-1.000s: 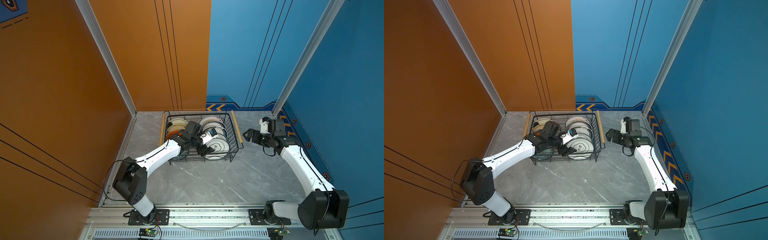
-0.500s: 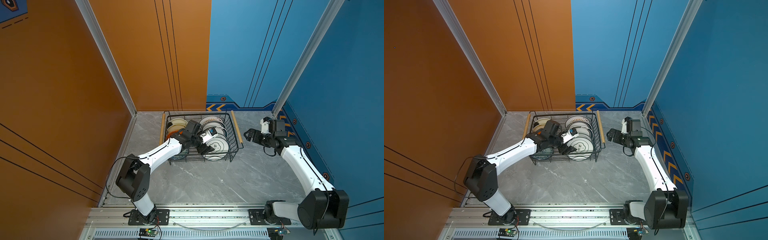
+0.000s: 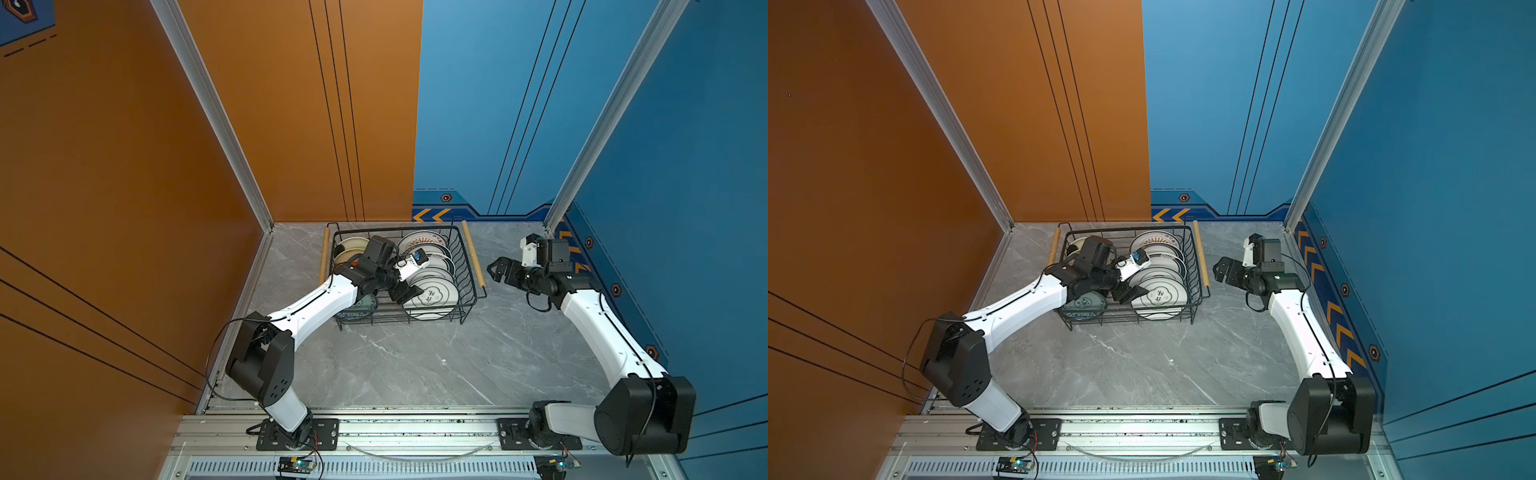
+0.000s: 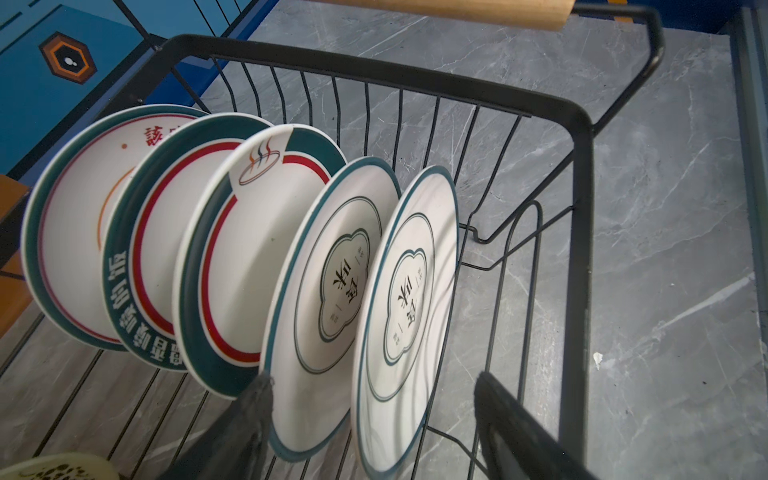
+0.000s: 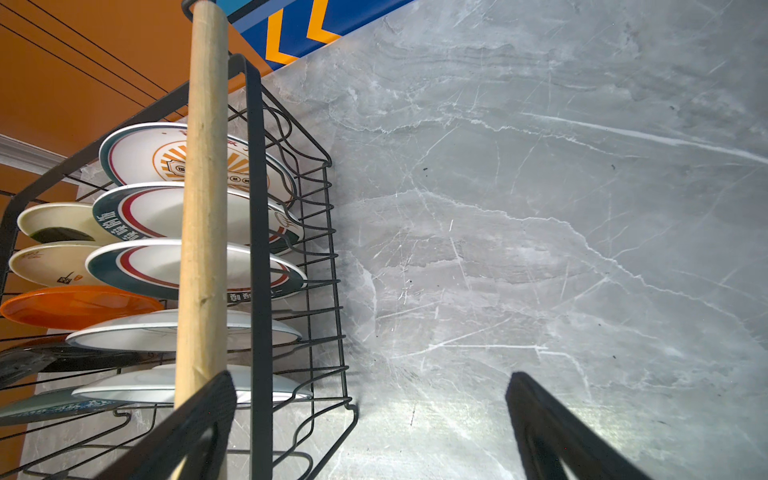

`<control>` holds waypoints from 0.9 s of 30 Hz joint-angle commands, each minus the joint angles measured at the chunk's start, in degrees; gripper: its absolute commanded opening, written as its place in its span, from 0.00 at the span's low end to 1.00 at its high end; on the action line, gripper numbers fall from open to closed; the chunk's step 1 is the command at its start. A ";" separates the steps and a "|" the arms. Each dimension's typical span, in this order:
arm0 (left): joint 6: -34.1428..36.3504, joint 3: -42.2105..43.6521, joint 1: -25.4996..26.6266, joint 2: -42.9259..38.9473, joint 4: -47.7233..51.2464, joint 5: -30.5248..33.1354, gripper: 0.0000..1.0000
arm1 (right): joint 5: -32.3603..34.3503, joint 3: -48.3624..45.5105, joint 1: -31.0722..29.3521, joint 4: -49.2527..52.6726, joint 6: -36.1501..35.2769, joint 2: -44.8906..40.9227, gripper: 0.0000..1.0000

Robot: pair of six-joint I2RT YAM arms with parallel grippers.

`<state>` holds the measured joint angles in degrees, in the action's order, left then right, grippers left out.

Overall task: Unload the plates from the dish rack
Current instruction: 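Grasp the nearest white green-rimmed plate's edge with the left gripper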

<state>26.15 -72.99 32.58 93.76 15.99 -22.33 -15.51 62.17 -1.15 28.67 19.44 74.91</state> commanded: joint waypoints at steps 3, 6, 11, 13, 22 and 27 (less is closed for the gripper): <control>0.74 -1.76 0.30 1.83 0.21 -0.15 0.73 | -1.02 -0.64 0.36 -0.80 0.69 0.99 1.00; 0.92 -1.83 0.87 2.31 0.50 0.00 0.72 | -1.10 -0.65 0.37 -0.79 0.69 1.23 1.00; 1.17 -1.83 1.29 3.03 0.79 0.21 0.66 | -1.28 -0.56 0.41 -0.89 0.77 1.62 1.00; 1.26 -2.20 1.35 3.80 1.41 0.23 0.63 | -1.28 -0.56 0.40 -0.89 0.86 1.80 1.00; 1.62 -5.11 1.85 7.51 3.06 0.36 0.52 | -1.41 -0.44 0.44 -0.80 0.89 2.33 1.00; 1.97 -6.89 2.05 9.48 4.90 0.20 0.44 | -1.37 -0.45 0.44 -0.80 0.86 2.25 1.00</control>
<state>27.22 -77.93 34.02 101.97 18.00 -22.31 -16.36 62.15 -1.10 28.27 19.59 76.79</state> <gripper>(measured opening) 0.447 0.999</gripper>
